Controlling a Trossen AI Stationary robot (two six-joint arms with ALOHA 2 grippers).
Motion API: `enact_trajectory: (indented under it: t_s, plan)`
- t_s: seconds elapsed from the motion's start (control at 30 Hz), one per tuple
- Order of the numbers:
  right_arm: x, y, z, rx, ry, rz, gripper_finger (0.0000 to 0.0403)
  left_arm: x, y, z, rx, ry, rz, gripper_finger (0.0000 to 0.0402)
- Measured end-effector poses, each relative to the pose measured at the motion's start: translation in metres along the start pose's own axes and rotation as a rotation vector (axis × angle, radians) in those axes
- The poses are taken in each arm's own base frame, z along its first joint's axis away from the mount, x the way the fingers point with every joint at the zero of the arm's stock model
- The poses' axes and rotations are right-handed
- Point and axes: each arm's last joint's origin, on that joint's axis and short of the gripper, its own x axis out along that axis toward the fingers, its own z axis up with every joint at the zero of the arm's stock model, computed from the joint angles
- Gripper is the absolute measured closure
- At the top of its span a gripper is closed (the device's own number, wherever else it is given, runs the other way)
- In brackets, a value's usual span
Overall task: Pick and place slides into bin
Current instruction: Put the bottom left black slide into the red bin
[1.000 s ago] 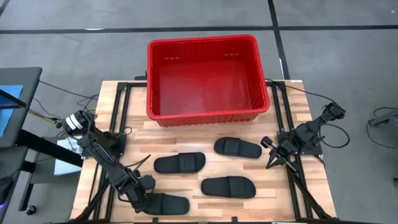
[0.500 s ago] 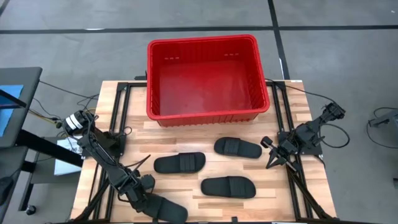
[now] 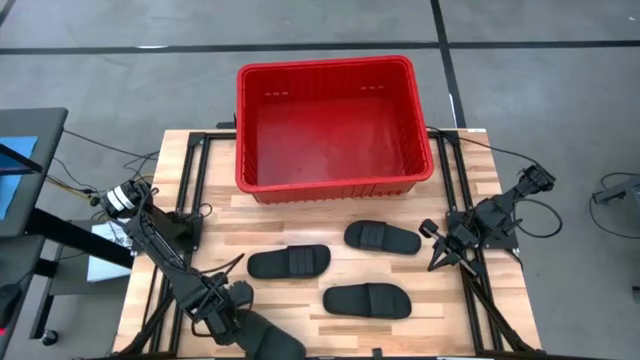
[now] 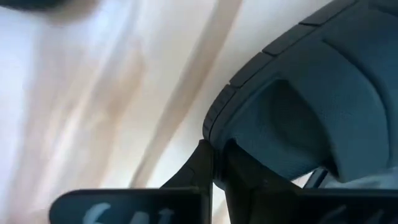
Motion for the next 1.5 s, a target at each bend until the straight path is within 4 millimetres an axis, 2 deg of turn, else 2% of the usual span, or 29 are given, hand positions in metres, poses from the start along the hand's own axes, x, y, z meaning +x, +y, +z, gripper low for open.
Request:
enact_trajectory:
  t_s: [0.17,0.47,0.73,0.93,1.13,1.5]
  plan:
    - [0.000,0.000,0.000,0.000,0.000,0.000,0.0403,-0.031,0.000,0.004,0.017,-0.067,0.167,0.0401]
    - [0.000,0.000,0.000,0.000,0.000,0.000,0.0403,-0.110,0.000,0.014,0.074,-0.219,0.390,0.0401]
    - [0.000,0.000,0.000,0.000,0.000,0.000,0.0403,-0.184,-0.015,0.028,0.117,-0.525,0.191,0.0401]
    - [0.000,0.000,0.000,0.000,0.000,0.000,0.0403,-0.230,-0.016,0.042,0.152,-0.794,0.160,0.0401]
    - [0.000,0.000,0.000,0.000,0.000,0.000,0.0403,-0.262,-0.004,0.068,0.205,-0.935,0.260,0.0401]
    - [0.000,0.000,0.000,0.000,0.000,0.000,0.0403,-0.308,0.043,0.125,0.303,-0.935,0.506,0.0401]
